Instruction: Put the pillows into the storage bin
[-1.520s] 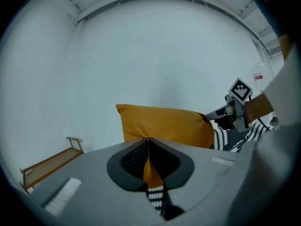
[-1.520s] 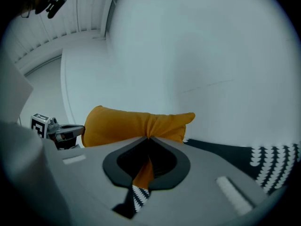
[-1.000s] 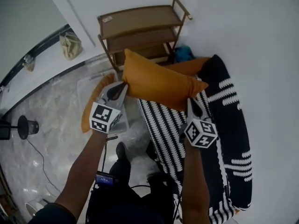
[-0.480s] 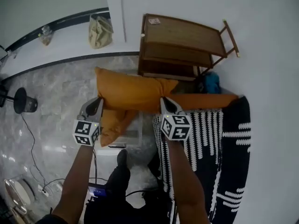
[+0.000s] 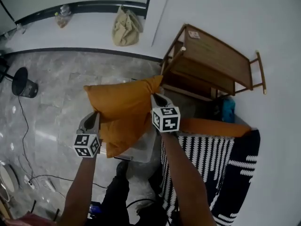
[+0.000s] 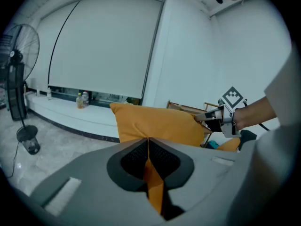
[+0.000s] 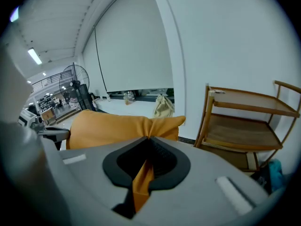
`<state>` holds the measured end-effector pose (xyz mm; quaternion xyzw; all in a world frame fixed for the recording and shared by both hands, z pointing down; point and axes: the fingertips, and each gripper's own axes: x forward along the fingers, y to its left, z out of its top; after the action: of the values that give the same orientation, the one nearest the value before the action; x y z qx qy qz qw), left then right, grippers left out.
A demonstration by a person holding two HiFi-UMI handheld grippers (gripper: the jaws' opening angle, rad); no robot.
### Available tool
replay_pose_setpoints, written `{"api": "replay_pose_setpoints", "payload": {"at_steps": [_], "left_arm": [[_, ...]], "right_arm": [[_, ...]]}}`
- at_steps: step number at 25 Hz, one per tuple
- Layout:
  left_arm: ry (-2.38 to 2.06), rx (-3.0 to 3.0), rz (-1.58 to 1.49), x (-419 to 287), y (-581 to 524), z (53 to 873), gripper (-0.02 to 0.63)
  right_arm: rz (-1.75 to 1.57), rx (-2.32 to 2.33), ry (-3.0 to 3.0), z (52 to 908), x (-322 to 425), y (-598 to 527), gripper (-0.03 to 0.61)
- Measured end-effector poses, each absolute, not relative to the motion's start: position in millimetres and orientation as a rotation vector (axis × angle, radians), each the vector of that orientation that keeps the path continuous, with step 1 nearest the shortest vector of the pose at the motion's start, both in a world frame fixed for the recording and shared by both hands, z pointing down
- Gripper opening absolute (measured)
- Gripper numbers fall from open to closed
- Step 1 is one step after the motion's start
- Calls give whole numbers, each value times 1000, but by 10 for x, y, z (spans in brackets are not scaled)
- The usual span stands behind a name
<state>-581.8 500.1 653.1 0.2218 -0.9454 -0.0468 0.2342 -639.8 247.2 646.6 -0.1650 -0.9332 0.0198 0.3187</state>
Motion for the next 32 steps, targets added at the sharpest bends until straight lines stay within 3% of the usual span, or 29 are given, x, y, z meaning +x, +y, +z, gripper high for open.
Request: {"api": "replay_pose_setpoints", "payload": {"at_steps": [8,21,24,26,32], "left_arm": [[-2513,451,-271,-5909,5205,7573,11],[-2574,361,-89,-6454,5110,8480,23],[-2396,431,-27,-6298,4984,8941,33],[-2278,486,15,-6122,4953,9184,95],[-2262,496,59,-5849,5173,9180,100]], "right_arm": [[-192,-557,-2419,7143,-7143,2995,18],[-519,-623,-2546,7751,-7878,3166,21],[-563,-586,-2295,8295,-7765,2985,58],[-603,-567,-2157,8526,-7559,2854,58],[-538,-527,-2206,8378,-6985,2689,57]]}}
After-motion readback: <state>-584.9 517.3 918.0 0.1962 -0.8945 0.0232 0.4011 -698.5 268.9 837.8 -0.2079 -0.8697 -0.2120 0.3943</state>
